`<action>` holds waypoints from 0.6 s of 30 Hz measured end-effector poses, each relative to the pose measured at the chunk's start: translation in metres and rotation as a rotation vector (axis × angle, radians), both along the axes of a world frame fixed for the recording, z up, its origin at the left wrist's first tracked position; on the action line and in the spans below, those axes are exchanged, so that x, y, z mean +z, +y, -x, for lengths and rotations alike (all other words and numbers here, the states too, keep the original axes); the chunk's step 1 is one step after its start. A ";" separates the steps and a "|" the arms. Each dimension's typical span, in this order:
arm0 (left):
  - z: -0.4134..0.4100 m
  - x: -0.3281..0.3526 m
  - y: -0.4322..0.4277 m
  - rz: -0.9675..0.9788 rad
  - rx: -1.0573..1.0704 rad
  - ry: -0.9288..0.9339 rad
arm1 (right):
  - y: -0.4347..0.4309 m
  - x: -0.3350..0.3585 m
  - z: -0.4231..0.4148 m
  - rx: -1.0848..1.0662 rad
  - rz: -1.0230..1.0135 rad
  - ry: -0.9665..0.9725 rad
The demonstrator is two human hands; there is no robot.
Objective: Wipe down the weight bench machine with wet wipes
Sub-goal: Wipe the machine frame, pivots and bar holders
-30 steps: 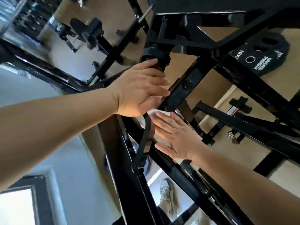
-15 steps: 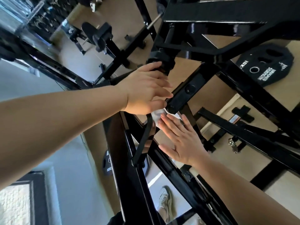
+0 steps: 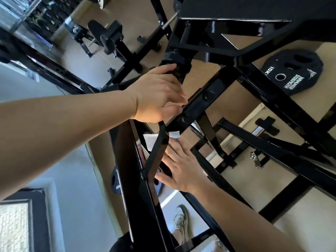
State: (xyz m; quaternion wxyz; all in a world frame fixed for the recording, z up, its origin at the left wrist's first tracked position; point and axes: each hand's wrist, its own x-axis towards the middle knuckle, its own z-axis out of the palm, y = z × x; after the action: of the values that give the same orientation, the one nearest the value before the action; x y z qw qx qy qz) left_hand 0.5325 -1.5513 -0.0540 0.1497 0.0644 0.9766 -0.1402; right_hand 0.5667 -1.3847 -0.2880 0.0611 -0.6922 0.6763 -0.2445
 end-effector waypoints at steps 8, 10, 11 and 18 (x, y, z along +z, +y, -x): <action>0.000 0.000 0.000 0.008 0.002 0.008 | 0.002 0.004 0.019 0.003 -0.020 -0.009; 0.000 0.000 0.000 0.009 -0.001 0.007 | 0.000 0.007 0.010 0.096 0.004 0.022; 0.000 0.000 0.000 0.010 -0.004 0.005 | -0.002 0.009 0.011 0.107 0.024 0.011; 0.001 0.001 -0.002 0.053 -0.006 -0.053 | 0.011 -0.002 0.013 0.138 -0.003 -0.019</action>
State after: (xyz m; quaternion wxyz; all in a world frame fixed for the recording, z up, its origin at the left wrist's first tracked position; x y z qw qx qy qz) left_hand 0.5314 -1.5532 -0.0531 0.1768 0.0669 0.9681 -0.1645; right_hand 0.5541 -1.3734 -0.2900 0.0852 -0.7346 0.6270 -0.2451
